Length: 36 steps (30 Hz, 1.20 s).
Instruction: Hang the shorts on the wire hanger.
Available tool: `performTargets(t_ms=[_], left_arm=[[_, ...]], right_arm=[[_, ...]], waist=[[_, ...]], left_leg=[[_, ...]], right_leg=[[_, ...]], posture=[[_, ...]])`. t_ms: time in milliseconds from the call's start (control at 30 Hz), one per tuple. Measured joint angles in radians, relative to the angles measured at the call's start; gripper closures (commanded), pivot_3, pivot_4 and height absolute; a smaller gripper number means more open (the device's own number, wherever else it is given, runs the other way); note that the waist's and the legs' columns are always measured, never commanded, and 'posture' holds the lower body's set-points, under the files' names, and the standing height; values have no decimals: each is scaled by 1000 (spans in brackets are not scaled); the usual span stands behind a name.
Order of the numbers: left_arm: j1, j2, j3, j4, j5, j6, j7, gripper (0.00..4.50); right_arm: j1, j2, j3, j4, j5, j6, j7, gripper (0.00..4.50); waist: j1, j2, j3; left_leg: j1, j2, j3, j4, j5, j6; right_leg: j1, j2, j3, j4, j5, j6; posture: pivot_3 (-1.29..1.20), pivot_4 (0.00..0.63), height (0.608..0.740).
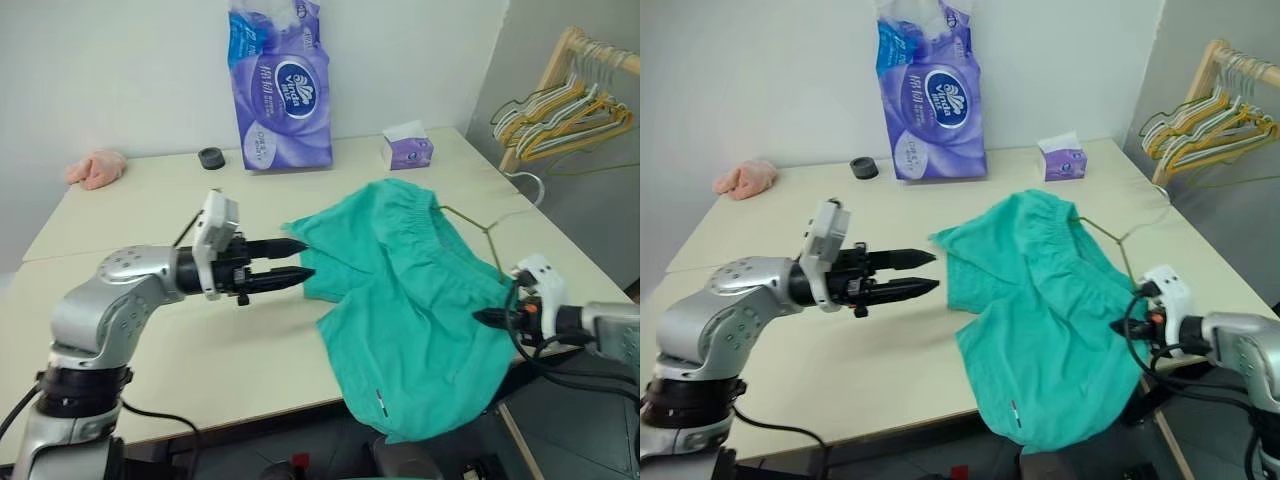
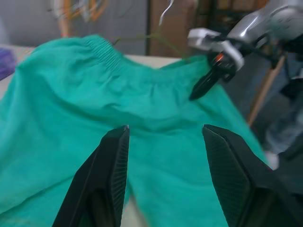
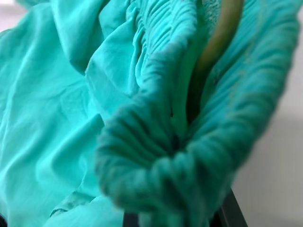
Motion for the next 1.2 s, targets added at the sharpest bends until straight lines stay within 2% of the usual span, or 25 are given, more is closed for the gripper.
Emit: performTargets(t_ms=[233,400,700,800,933,1067,1200], left_arm=[[-139,-90,-119,39,13,-13,-44,1941],[-208,-164,-192,73,61,-65,-56,1941],[-261,-235,-252,136,156,-155,-69,1941],[-286,-270,-260,166,193,-183,-50,1941],[-329,-338,-263,197,248,-233,7,1941],[-343,-364,-267,209,286,-264,56,1941],[-343,-361,-266,210,308,-269,70,1941]], right_arm=[[186,17,-296,-77,-5,78,-96,4500],[250,2,-431,-86,-45,117,-161,4500],[261,-217,-543,17,-83,146,-164,4500],[265,-348,-527,136,-91,96,-121,4500],[64,-493,-384,280,-94,-30,-100,4500],[-137,-508,-189,399,-98,-139,-108,4500],[-288,-503,-24,534,-122,-195,-117,4500]], waist=[[-64,5,5],[-129,5,15],[-245,-2,34],[-269,-6,44],[-304,-8,52],[-318,-14,58],[-307,-10,65]], left_leg=[[0,-1,5,-1,-1,1],[1,-1,11,-2,-5,8],[1,-1,15,-3,-10,15],[2,-3,19,-3,-11,17],[4,-3,25,-3,-13,18],[7,-2,26,-3,-15,20],[8,-3,31,-2,-15,19]], right_leg=[[1,1,3,-2,-4,6],[3,0,7,-3,-7,10],[4,0,8,-7,-9,12],[5,-2,10,-8,-10,13],[7,-2,18,-11,-10,14],[9,-2,22,-11,-10,15],[9,-3,27,-9,-9,18]], posture=[[-603,119,740],[-656,135,740],[-679,150,740],[-677,153,740],[-666,155,740],[-645,158,740],[-626,161,740]])
